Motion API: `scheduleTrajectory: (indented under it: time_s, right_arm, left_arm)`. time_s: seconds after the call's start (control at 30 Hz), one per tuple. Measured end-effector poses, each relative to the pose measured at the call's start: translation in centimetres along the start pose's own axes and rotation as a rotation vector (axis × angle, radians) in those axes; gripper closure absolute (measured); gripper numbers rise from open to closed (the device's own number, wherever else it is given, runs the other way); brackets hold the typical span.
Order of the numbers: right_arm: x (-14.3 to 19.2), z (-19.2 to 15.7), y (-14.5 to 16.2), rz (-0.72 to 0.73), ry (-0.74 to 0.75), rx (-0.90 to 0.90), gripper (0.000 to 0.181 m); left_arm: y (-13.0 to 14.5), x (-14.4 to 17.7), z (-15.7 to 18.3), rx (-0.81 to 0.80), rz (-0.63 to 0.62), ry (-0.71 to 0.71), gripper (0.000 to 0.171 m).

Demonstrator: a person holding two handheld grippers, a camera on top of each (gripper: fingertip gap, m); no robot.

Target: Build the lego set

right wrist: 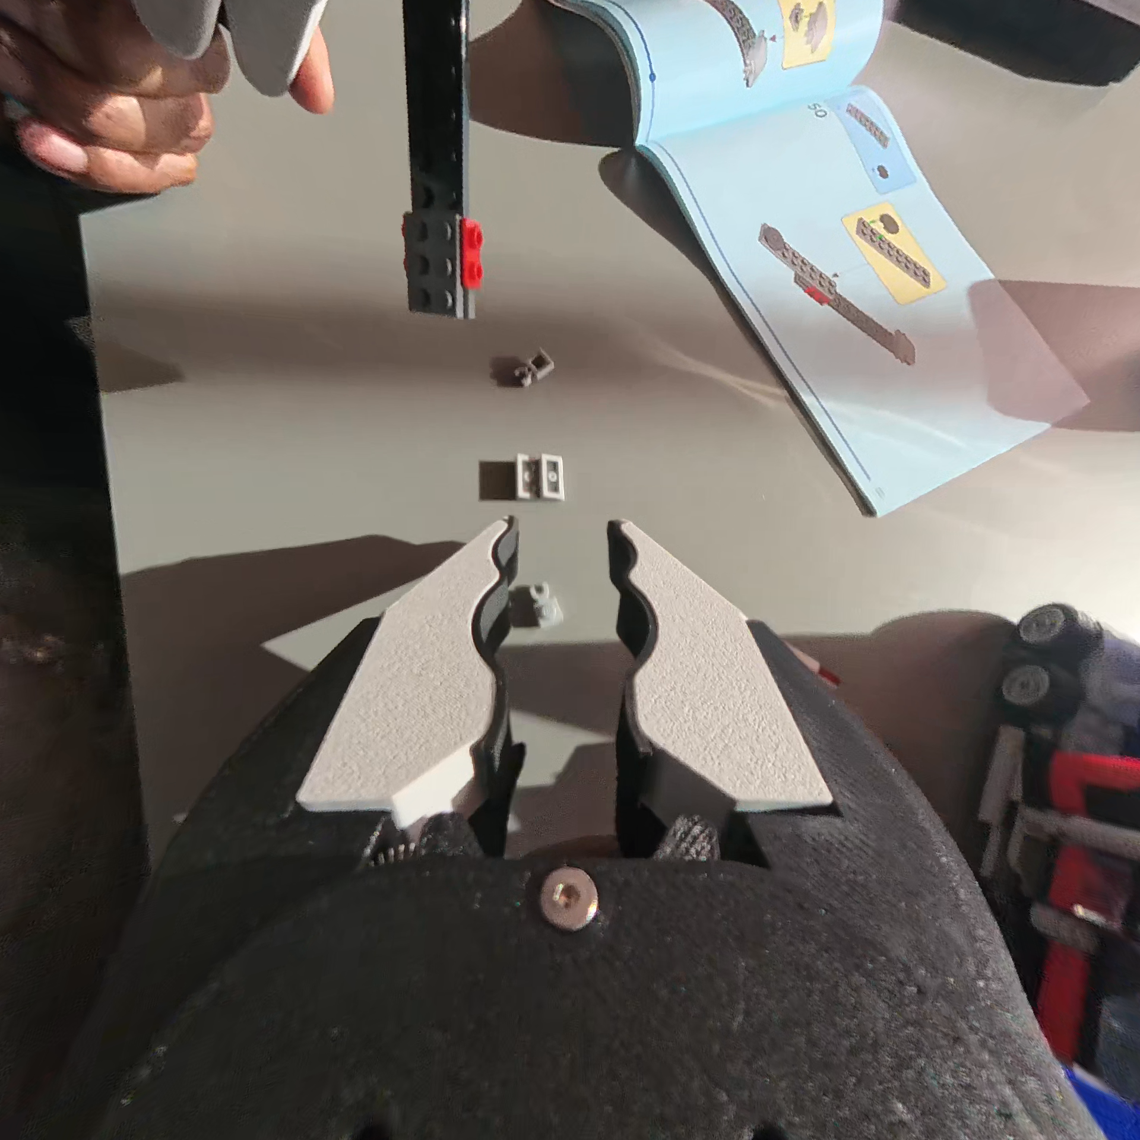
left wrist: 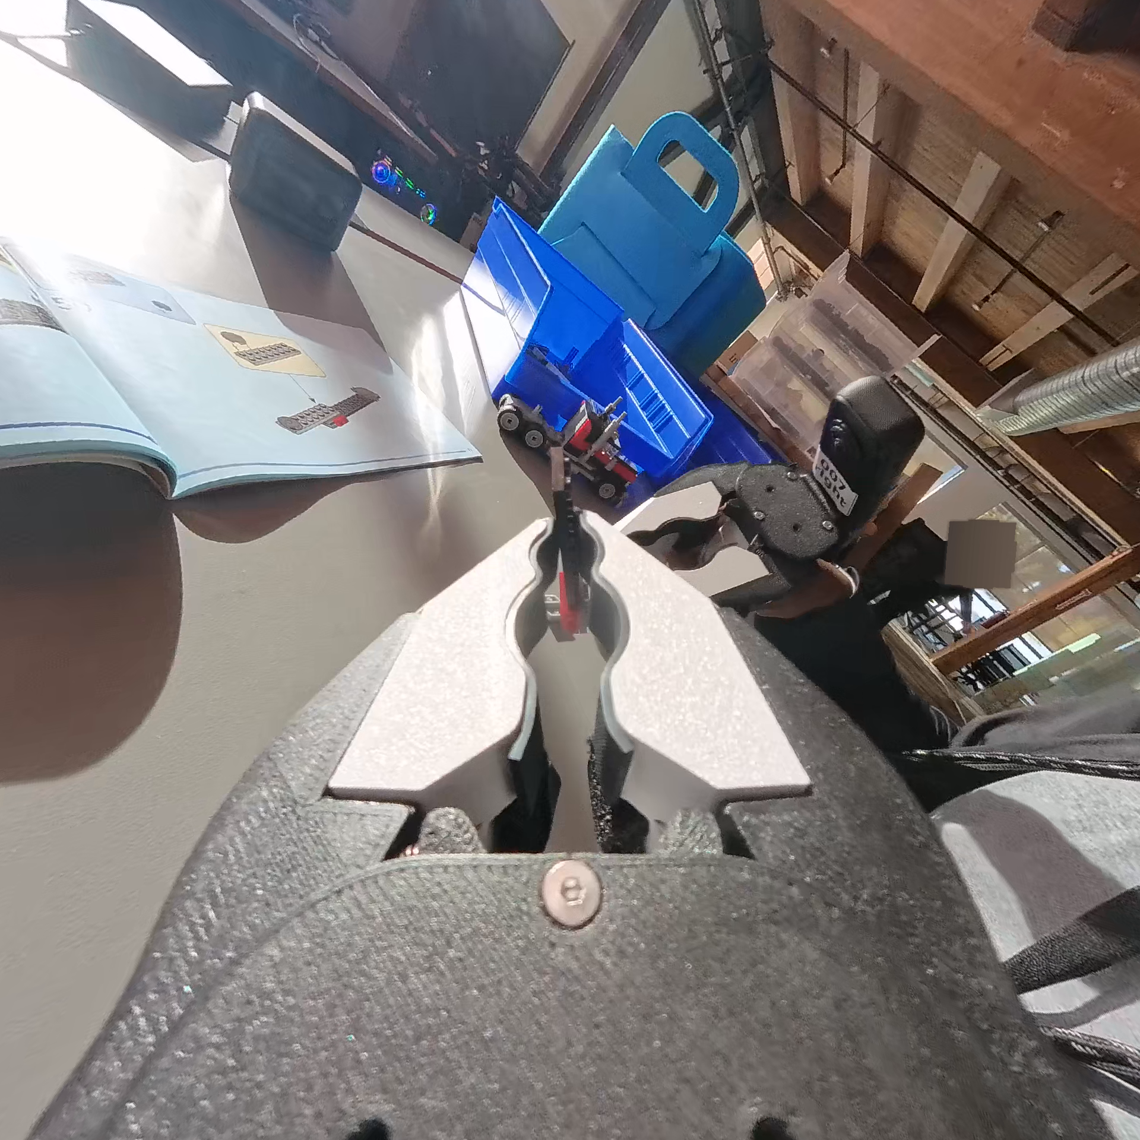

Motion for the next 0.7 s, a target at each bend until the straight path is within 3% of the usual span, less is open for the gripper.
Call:
scheduleTrajectory:
  time_s: [0.27,0.53,0.7]
  right_arm:
    - [3.5,1.7,4.3,-0.046,-0.056,-0.100,0.150]
    - [1.4,0.5,2.9,-0.039,-0.078,-0.011,0.151]
    - [0.8,0.3,2.4,-0.034,-0.103,0.007,0.166]
  left_arm:
    - [0.1,-0.1,0.1,-0.004,-0.016,0.009,0.167]
    - [0.4,-0.2,-0.3,0.021,-0.049,-0.023,0.167]
    - [0.5,-0.3,-0.5,0.030,-0.065,-0.034,0.167]
Point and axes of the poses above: each gripper's, where its closed fingertips meet, x back along the fingers, y out of its underside, z = x × y across the jaws, the point moved 6 cm from there along x, back along the fingers, and after that the axes turned 15 degrees about y, right-handed, at the moved point
